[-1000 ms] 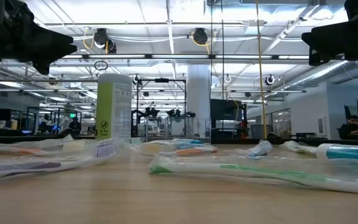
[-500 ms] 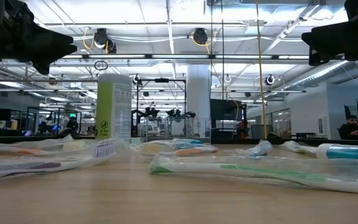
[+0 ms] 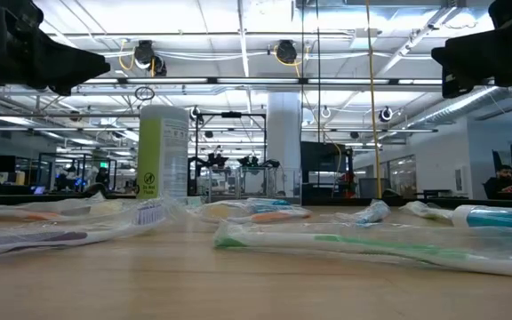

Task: Pick & Place toothbrushing station
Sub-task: Put the top purple toothbrush into the transparent organizer

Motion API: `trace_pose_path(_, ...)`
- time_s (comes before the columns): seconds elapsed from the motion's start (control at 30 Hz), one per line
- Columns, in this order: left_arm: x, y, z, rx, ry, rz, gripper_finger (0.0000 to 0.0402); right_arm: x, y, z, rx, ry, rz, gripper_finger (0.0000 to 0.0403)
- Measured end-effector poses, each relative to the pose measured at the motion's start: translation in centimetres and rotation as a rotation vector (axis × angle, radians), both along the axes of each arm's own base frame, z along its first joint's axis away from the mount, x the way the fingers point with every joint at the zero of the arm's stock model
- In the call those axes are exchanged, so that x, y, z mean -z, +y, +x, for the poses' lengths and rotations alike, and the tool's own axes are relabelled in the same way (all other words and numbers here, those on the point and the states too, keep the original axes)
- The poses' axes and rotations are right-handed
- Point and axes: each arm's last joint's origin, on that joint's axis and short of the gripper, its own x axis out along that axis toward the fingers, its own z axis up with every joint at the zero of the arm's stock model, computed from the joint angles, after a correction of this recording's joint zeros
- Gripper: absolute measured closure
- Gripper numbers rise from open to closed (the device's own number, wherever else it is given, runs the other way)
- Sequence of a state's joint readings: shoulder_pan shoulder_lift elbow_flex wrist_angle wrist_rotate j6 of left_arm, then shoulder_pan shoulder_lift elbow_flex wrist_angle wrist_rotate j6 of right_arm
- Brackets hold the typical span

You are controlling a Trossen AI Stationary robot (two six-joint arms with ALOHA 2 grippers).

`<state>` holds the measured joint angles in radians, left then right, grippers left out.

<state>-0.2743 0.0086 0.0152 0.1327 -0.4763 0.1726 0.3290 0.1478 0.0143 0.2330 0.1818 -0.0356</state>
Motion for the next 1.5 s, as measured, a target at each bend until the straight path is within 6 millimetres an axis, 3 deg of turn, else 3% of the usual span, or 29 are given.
trace_pose_path(0.7, -0.7, 0.2, -0.2, -0.027, -0.103, -0.158, 0.0256, -0.1, 0.0, 0.0, 0.003, -0.014, -0.034, 0.0316)
trace_pose_path(1.27, -0.8, 0.2, -0.2, -0.007, -0.134, -0.284, 0.0256, -3.4, -0.3, -0.9, 0.011, -0.359, 0.078, 0.0316)
trace_pose_path(1.4, -2.1, 0.3, -0.5, -0.027, -0.171, -0.276, 0.0256, -4.3, -0.5, -1.3, 0.07, -0.466, -0.027, 0.0316)
trace_pose_path(1.5, -3.0, 0.6, -0.8, -0.129, -0.177, -0.267, 0.0256, -5.1, -0.8, -1.8, 0.208, -0.574, -0.175, 0.0316)
